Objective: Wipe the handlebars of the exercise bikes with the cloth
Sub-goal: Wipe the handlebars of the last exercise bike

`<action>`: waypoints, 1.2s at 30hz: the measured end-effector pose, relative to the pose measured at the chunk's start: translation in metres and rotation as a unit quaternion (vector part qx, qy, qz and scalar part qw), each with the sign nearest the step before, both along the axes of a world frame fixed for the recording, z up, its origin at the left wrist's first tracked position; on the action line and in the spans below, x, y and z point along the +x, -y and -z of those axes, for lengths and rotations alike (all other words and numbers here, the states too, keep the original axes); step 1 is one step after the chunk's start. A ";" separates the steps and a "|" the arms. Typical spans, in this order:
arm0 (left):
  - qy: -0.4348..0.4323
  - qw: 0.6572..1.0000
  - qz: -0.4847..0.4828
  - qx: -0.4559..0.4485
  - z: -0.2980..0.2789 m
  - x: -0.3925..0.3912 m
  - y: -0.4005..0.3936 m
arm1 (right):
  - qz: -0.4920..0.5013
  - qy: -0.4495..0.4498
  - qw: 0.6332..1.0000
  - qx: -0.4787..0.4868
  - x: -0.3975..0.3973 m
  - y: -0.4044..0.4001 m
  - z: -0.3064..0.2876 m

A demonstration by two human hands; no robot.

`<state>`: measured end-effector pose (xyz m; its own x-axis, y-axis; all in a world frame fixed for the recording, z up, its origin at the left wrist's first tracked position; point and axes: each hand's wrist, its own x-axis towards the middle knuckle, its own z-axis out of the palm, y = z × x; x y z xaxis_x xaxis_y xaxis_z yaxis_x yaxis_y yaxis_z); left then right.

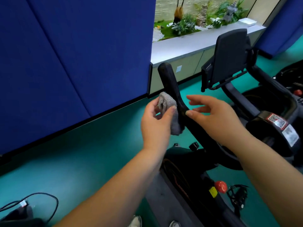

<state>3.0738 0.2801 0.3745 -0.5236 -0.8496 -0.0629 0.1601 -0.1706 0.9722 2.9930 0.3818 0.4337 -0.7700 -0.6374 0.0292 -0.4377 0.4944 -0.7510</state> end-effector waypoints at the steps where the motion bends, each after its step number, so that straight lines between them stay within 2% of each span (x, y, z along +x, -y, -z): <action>1: -0.007 1.000 -0.018 0.015 0.001 -0.006 -0.006 | -0.007 0.022 1.000 0.004 -0.002 0.001 0.001; 4: -0.019 0.998 -0.046 0.039 0.008 -0.008 -0.026 | -0.010 0.058 0.998 -0.001 -0.002 -0.001 0.002; 7: -0.023 0.998 -0.031 0.046 0.013 -0.002 -0.038 | -0.007 0.081 0.997 -0.010 -0.004 -0.002 0.003; 14: -0.063 0.995 -0.046 0.065 0.001 -0.022 0.009 | 0.011 0.120 0.993 -0.019 -0.007 -0.001 0.002; 20: -0.078 0.991 -0.024 0.102 0.009 -0.011 -0.011 | 0.006 0.121 0.993 -0.014 -0.009 -0.002 0.003; 24: -0.133 0.986 -0.061 0.078 -0.018 -0.029 0.033 | 0.008 0.125 0.992 -0.015 -0.007 -0.002 0.004; 27: -0.139 0.988 -0.043 0.053 -0.033 -0.043 0.059 | 0.019 0.116 0.993 -0.017 -0.009 -0.002 0.006; 32: -0.090 0.986 0.009 0.137 0.000 -0.025 0.016 | 0.017 0.126 0.992 -0.021 -0.008 -0.003 0.007; 36: -0.134 0.978 0.021 0.157 -0.013 -0.034 0.035 | 0.017 0.116 0.993 -0.019 -0.011 -0.003 0.009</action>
<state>3.0398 0.2453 0.3872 -0.5913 -0.7876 -0.1734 0.3878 -0.4662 0.7952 2.9824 0.3850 0.4247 -0.7794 -0.6133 -0.1282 -0.2339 0.4746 -0.8485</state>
